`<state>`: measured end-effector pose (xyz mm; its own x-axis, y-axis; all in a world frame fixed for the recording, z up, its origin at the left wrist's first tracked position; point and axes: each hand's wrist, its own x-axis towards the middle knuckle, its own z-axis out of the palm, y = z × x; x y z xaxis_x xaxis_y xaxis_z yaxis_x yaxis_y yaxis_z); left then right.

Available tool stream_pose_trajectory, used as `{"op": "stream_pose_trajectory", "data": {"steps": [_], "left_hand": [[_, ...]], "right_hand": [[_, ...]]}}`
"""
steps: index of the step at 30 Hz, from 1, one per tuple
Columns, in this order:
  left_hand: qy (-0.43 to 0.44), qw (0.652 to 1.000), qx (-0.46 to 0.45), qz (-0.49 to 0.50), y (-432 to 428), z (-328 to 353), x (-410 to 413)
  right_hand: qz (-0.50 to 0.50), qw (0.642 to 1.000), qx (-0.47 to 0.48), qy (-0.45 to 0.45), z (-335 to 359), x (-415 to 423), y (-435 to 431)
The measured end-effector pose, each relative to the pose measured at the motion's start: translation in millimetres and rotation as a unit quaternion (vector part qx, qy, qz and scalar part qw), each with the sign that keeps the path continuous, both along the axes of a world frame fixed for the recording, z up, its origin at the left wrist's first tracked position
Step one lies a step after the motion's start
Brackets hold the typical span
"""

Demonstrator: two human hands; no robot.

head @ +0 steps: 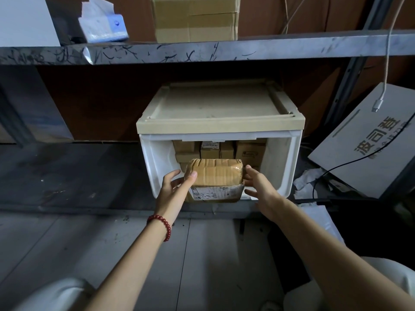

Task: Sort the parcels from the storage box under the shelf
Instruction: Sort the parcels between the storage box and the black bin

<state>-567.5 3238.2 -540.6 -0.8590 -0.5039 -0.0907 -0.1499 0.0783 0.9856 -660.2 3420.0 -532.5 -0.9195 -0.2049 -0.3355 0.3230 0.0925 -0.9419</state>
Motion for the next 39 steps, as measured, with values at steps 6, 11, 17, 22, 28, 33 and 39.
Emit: {"op": "stream_pose_trajectory", "data": {"steps": [6,11,17,22,28,33,39], "left_hand": [[-0.005,0.999,-0.013,0.033,-6.0,-1.8,-4.3],[-0.024,0.999,-0.024,0.032,-2.2,-2.6,-4.1],[-0.038,0.999,-0.032,0.012,0.4,-5.7,-0.8],[-0.032,0.999,-0.022,-0.007,-0.4,-5.3,-1.7],[-0.026,0.995,-0.086,-0.035,-4.4,-13.0,-0.2],[-0.007,0.995,-0.092,-0.038,3.5,-0.8,-2.2],[0.016,0.989,-0.057,-0.135,54.8,26.8,-11.0]], "right_hand": [[0.013,1.000,0.003,0.025,-1.8,0.9,-1.5],[0.020,0.999,-0.032,-0.008,5.6,-0.7,3.5],[0.016,0.996,-0.051,-0.066,6.3,-0.8,3.3],[0.016,0.993,-0.072,-0.095,4.5,0.5,2.5],[0.013,0.999,0.047,-0.007,-7.4,0.0,9.3],[0.023,0.995,0.092,0.043,14.2,1.9,24.8],[0.025,0.999,0.036,-0.012,61.5,8.5,90.8]]}}
